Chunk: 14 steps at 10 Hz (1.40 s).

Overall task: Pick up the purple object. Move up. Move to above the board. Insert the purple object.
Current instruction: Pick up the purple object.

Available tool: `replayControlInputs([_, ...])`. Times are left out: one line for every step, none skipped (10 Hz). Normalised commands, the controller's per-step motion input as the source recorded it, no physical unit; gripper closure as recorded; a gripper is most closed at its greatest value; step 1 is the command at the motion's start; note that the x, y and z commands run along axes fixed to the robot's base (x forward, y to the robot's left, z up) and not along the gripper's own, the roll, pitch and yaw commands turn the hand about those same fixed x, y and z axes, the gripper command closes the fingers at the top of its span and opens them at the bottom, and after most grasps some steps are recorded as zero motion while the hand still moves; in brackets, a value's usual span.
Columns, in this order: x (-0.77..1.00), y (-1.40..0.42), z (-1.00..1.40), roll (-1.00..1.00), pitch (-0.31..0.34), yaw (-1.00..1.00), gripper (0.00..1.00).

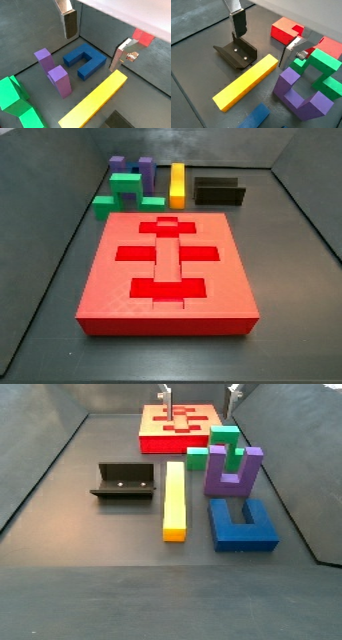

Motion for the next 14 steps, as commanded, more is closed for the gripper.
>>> replayControlInputs([0.0,0.0,0.0,-0.02,0.0,0.0,0.0])
replayControlInputs([0.0,0.0,0.0,-0.01,0.0,0.0,0.0])
replayControlInputs([0.0,-0.18,-0.04,-0.03,0.0,0.05,0.0])
replayControlInputs([0.06,-0.25,-0.25,-0.06,0.0,-0.01,0.0])
replayControlInputs([0.15,-0.33,-0.25,0.0,-0.01,0.0,0.0])
replayControlInputs([-0.08,-0.21,-0.37,-0.12,-0.186,-0.01,0.0])
replayControlInputs([-0.24,-0.14,-0.54,-0.12,-0.24,-0.35,0.0])
replayControlInputs([-0.28,-0.13,-0.46,-0.17,-0.279,-0.53,0.0])
replayControlInputs([-0.36,-0.14,-0.35,-0.24,-0.347,-0.46,0.0])
replayControlInputs([-0.26,-0.11,-0.3,-0.27,-0.339,-0.38,0.0])
replayControlInputs([-0.01,0.0,-0.22,-0.25,-0.274,-0.2,0.0])
replayControlInputs([0.0,0.0,-0.24,-0.17,-0.18,-0.05,0.0])
replayControlInputs([-0.01,-0.01,-0.29,-0.12,-0.143,0.0,0.0])
replayControlInputs([-0.08,-0.1,-0.38,0.0,-0.044,0.0,0.0])
